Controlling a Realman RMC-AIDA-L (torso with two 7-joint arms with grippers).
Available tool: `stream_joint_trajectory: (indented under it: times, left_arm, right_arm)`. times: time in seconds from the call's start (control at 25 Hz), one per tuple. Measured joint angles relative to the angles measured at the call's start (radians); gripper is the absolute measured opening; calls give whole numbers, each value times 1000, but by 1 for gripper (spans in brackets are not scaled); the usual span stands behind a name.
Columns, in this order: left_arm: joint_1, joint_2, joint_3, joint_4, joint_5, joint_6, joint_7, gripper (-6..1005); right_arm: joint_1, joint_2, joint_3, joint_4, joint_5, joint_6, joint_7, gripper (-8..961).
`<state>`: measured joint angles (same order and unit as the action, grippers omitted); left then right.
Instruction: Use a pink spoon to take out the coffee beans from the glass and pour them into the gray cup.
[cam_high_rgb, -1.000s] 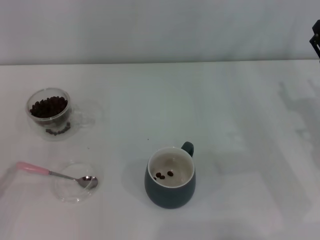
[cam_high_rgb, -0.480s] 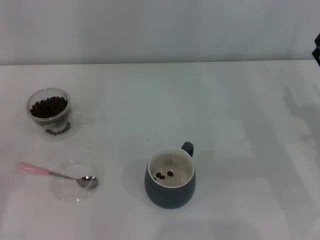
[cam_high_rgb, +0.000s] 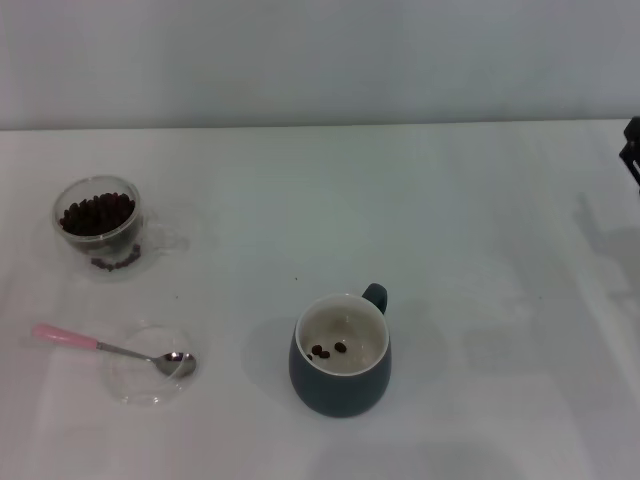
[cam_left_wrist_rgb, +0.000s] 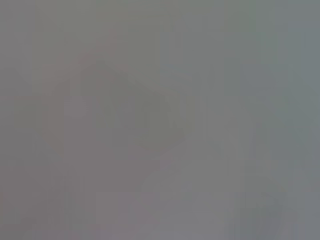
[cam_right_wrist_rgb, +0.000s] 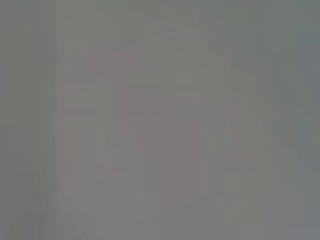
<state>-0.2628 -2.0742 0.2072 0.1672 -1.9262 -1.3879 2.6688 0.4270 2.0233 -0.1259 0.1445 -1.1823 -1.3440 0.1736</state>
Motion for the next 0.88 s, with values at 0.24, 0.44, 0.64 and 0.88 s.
stream_joint_trajectory:
  times: [0.24, 0.44, 0.64, 0.88]
  left_arm:
    - [-26, -2, -1, -31, -40, -13, 56, 771]
    - [-48, -5, -1, -94, -102, -28, 89, 770]
    - [-55, -5, -2, -118, -123, -28, 129, 772]
    - [-54, -6, -2, -120, -126, -29, 126, 773]
  right_arm:
    - [-10, 1, 1, 19, 0, 27, -55, 857]
    - [-7, 2, 5, 26, 0, 52, -77, 857]
    - [-4, 2, 7, 34, 0, 53, -71, 857]
    - [-1, 2, 8, 50, 6, 80, -69, 857]
